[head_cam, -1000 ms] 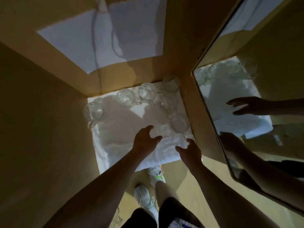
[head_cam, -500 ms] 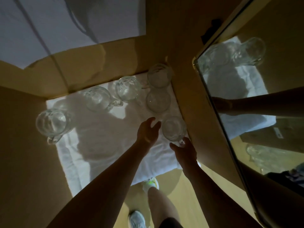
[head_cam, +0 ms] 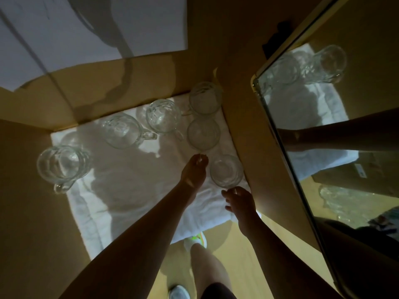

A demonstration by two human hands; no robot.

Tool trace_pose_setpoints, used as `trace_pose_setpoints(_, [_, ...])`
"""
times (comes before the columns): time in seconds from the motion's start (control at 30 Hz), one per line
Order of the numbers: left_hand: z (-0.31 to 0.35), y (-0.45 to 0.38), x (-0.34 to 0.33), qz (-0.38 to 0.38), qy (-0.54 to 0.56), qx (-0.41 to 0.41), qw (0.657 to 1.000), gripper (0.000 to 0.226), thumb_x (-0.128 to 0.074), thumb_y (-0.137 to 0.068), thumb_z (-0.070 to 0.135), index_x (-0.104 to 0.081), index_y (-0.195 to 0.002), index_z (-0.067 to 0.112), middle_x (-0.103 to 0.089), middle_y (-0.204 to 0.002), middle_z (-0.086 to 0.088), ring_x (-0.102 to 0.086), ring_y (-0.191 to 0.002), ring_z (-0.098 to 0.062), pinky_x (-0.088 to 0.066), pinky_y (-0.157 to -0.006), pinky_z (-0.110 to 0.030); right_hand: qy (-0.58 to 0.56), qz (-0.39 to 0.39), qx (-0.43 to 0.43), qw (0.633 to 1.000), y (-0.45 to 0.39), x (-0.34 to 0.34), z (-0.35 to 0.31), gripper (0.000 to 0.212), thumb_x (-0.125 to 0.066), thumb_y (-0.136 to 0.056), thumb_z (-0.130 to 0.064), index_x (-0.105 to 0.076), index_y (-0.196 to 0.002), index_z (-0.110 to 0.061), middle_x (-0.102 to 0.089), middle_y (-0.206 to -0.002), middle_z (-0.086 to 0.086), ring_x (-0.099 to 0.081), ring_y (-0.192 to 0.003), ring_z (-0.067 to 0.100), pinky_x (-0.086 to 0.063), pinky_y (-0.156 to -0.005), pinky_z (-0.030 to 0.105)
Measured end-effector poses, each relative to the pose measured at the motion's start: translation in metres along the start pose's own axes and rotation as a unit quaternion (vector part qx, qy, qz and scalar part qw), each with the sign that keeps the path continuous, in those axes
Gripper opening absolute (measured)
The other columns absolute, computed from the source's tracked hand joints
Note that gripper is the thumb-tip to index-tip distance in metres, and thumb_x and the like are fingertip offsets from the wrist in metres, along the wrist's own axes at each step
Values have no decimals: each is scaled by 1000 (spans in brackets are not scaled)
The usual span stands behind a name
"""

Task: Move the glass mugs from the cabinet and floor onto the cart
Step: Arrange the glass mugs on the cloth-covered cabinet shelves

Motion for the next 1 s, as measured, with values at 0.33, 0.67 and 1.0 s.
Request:
trace_pose_setpoints(0.33, [-34,44,26,61,47,74,994,17,-53,-101,38,-53,-112,25,-59,-110,-5,-58,-91,-20,-53,-85,-39,-29,-20,-46,998,20,15,11,9,-69,-83,-8,-66,-92,-8,-60,-79,10,-59,-79,24,-57,-86,44])
trace_pose_setpoints(0.67, [-46,119,49,70,130,144,979,27,-51,-99,40,-56,-116,19,-53,-88,-5,-54,-79,-21,-54,-74,-37,-94,-55,-85,990,77,22,19,4,-65,-86,-6,-64,-90,-8,-56,-76,9,-54,-68,20,-54,-71,35])
trace_pose_setpoints(1.0, [-22,240,95,97,203,92,970,35,-56,-98,46,-54,-89,13,-52,-83,-10,-55,-75,-25,-55,-85,-43,-116,-129,5,985,176,18,-7,14,-65,-90,-18,-56,-80,-13,-43,-63,4,-40,-54,18,-47,-62,31])
Point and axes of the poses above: each hand's wrist, its own y-axis away from the middle knuckle, its own x-axis out of the back of the hand, z = x × y, the point moved 2 cm from there along -y, towards the middle knuckle
